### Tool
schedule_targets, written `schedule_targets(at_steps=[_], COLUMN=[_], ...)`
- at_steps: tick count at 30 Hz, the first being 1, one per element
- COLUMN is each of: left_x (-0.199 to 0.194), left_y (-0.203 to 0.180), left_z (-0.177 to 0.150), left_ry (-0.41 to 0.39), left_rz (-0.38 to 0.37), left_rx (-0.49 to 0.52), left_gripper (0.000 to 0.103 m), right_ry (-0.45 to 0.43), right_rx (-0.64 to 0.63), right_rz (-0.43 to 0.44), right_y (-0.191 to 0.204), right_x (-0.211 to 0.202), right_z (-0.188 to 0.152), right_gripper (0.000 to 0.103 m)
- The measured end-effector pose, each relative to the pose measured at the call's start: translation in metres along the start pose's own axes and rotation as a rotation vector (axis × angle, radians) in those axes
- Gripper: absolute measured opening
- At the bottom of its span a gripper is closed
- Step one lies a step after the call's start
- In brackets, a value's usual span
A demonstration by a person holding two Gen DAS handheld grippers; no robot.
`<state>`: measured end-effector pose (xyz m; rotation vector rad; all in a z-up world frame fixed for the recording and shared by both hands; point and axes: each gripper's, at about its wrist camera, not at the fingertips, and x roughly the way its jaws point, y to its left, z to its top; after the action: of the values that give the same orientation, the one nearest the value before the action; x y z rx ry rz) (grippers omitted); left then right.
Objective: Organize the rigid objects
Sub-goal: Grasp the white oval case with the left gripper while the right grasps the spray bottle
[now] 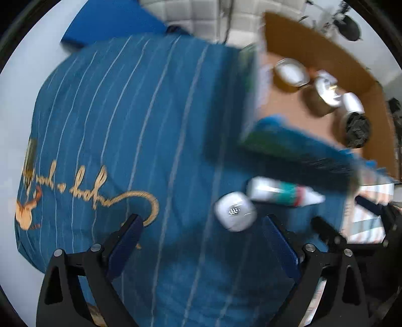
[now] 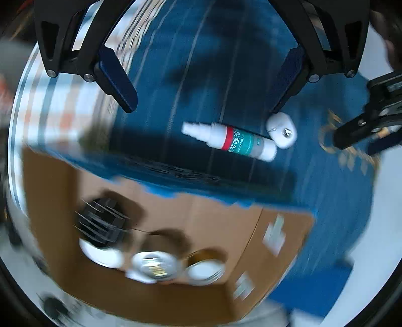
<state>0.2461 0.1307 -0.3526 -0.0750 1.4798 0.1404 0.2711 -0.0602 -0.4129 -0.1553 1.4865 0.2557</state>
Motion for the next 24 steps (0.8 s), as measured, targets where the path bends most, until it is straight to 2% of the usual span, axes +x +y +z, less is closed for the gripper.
schedule_targets(at_steps=[8, 10, 11, 12, 14, 17, 19, 24], left_x=[0.048, 0.054, 0.056, 0.056, 0.056, 0.054, 0.051, 0.062], left_y=[0.032, 0.035, 0.035, 0.035, 0.033, 0.025, 0.019, -0.006], left_z=[-0.019, -0.023, -0.024, -0.025, -0.026, -0.024, -0.021, -0.006], left_ry=[0.089, 0.105, 0.108, 0.108, 0.11, 0.115, 0.112, 0.159], left_rz=[0.005, -0.005, -0.01, -0.021, -0.036, -0.069, -0.097, -0.147], left_rx=[-0.07, -0.078, -0.081, -0.084, -0.084, -0.08, -0.086, -0.08], left_gripper=[0.098, 0.098, 0.098, 0.098, 0.098, 0.098, 0.098, 0.098], right_ry=[0.083, 0.12, 0.104, 0.12, 0.159, 0.215, 0.251, 0.237], right_rx=[-0.276, -0.298, -0.29, -0.278, -0.231, -0.144, -0.031, 0.267], right_rz=[-0.111, -0.108, -0.093, -0.07, -0.061, -0.055, -0.039, -0.019], right_y=[0.05, 0.057, 0.058, 0.058, 0.055, 0.042, 0.023, -0.029], right_x=[0.069, 0.081, 0.078, 0.077, 0.076, 0.074, 0.073, 0.064], right_z=[0.015, 0.011, 0.011, 0.008, 0.001, -0.017, -0.034, -0.081], right_gripper=[0.087, 0.069, 0.061, 0.048, 0.041, 0.039, 0.039, 0.039])
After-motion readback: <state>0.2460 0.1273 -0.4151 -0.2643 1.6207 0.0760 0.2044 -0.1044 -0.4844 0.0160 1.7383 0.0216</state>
